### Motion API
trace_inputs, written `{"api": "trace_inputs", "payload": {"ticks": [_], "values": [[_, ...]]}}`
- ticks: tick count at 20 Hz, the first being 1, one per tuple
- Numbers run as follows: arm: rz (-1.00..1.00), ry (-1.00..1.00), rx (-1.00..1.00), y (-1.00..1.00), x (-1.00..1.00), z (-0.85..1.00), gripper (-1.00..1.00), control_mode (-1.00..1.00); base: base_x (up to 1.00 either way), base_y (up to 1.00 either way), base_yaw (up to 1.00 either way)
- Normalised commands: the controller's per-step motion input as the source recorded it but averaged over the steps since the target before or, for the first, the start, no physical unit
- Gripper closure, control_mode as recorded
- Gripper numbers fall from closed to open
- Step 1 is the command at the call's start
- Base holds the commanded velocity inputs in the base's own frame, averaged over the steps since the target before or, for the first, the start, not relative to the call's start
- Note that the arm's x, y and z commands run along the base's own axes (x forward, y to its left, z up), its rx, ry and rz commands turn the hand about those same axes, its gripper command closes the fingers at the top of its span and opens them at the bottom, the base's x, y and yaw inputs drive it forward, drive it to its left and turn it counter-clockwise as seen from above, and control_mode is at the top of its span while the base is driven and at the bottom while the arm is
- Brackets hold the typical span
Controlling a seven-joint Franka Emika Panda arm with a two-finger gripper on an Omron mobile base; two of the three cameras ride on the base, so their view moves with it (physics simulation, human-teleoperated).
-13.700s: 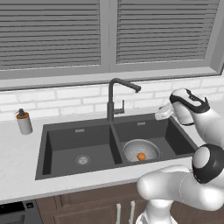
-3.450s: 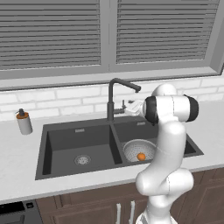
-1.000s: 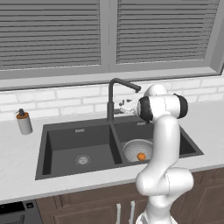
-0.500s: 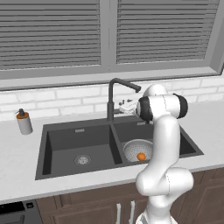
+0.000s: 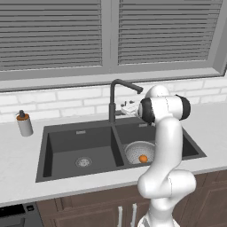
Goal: Put the colander in the sink, put the tangerine in the colander, and turn on the sink faucet and pour water over the colander.
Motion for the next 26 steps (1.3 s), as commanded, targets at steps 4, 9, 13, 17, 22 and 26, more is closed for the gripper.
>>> {"api": "trace_inputs", "payload": {"ticks": [4, 9, 13, 17, 22, 26], "values": [[0.00, 0.01, 0.00, -0.66, 0.02, 0.00, -1.00, -1.00, 0.00, 0.00, 0.00], [0.00, 0.01, 0.00, -0.70, 0.00, 0.00, -1.00, -1.00, 0.00, 0.00, 0.00], [0.00, 0.00, 0.00, -0.72, 0.00, 0.00, -1.00, -1.00, 0.00, 0.00, 0.00], [0.00, 0.00, 0.00, -0.72, 0.00, 0.00, -1.00, -1.00, 0.00, 0.00, 0.00], [0.00, 0.00, 0.01, -0.76, 0.00, 0.00, -1.00, -1.00, 0.00, 0.00, 0.00], [0.00, 0.00, 0.01, -0.76, 0.00, 0.00, -1.00, -1.00, 0.00, 0.00, 0.00]]}}
